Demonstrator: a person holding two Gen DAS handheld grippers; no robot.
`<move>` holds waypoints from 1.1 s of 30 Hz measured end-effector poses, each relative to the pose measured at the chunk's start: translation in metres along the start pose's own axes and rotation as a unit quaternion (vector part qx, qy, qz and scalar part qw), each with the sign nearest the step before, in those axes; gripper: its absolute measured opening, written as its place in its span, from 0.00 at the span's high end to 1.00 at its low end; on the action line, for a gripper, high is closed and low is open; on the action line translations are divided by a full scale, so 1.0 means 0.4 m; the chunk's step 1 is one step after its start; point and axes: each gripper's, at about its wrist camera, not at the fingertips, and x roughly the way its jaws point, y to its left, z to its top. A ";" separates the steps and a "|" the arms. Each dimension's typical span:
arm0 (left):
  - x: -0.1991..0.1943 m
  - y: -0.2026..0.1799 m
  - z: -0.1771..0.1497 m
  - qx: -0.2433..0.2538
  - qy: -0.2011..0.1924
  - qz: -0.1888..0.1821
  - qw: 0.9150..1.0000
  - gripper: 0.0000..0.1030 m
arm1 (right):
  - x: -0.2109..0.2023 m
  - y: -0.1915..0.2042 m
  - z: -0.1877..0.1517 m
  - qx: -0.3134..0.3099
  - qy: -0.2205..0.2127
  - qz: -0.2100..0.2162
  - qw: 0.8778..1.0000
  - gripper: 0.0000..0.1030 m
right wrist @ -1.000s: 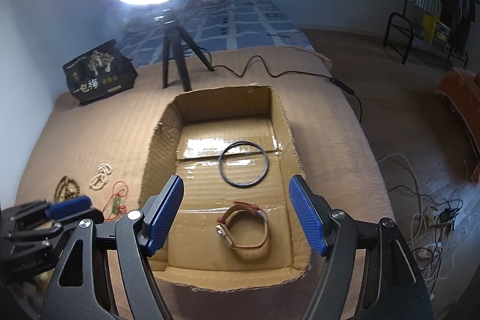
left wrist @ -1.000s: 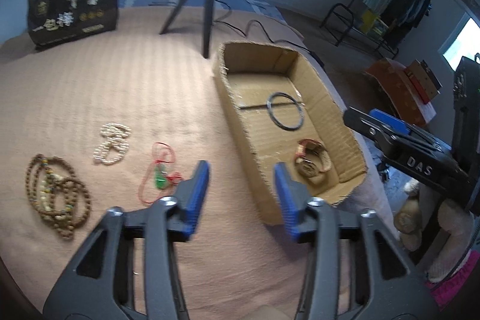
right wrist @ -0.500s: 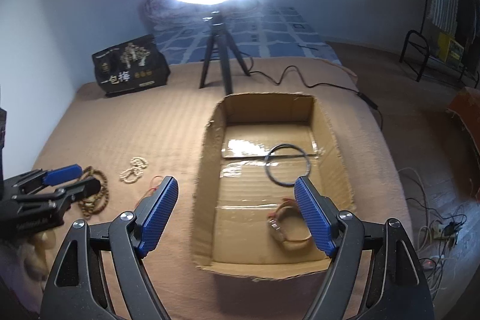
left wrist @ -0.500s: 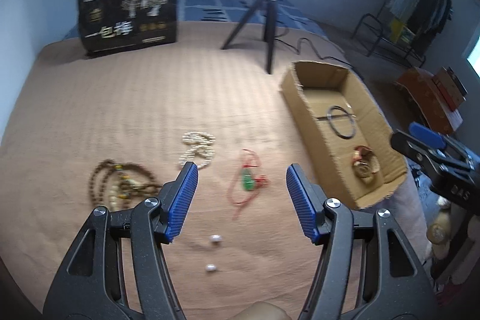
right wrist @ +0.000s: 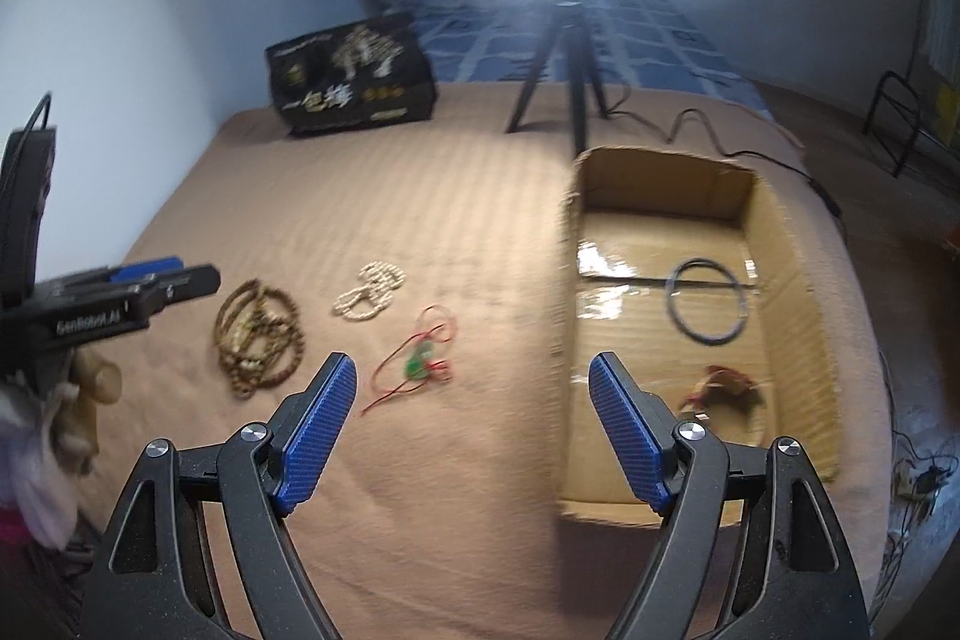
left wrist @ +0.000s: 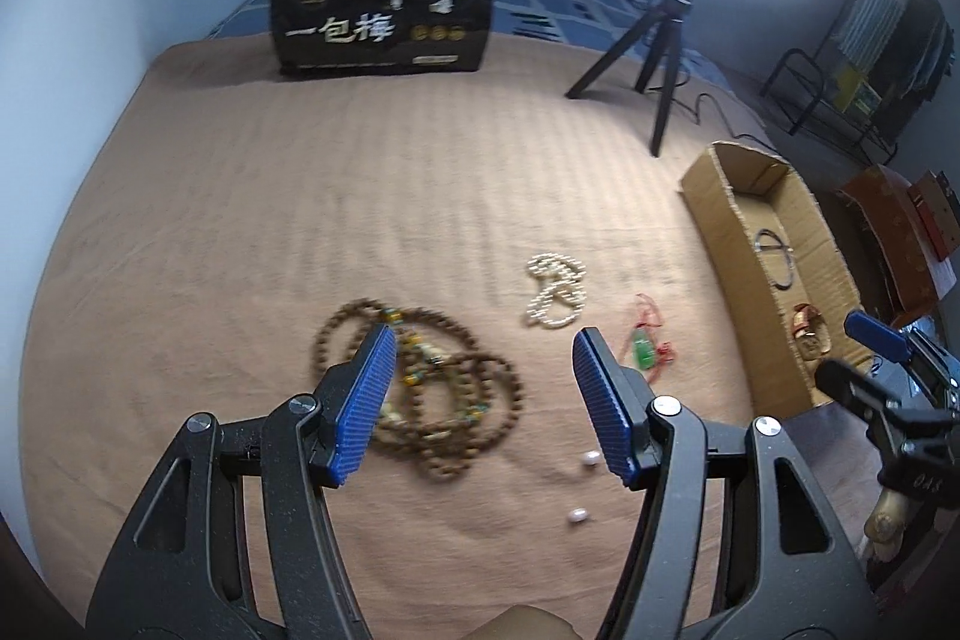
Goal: Organize jewelry
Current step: 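Withdraw both open tools from the box back toward the remaining jewelry, then grasp the wooden bead strands with the left tool while the right tool grasps a pearl earring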
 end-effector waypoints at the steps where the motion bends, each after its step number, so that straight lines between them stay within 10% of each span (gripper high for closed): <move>1: 0.001 0.012 -0.001 -0.003 0.002 0.000 1.000 0.39 | 0.010 0.012 -0.003 -0.004 0.006 0.007 1.000 0.22; 13: 0.034 0.164 -0.025 -0.061 0.035 0.003 0.998 0.39 | 0.108 0.093 -0.028 -0.023 0.065 0.045 0.997 0.23; 33: 0.173 0.107 -0.051 -0.047 0.123 -0.047 0.990 0.51 | 0.203 0.151 -0.065 -0.026 0.128 0.091 0.987 0.32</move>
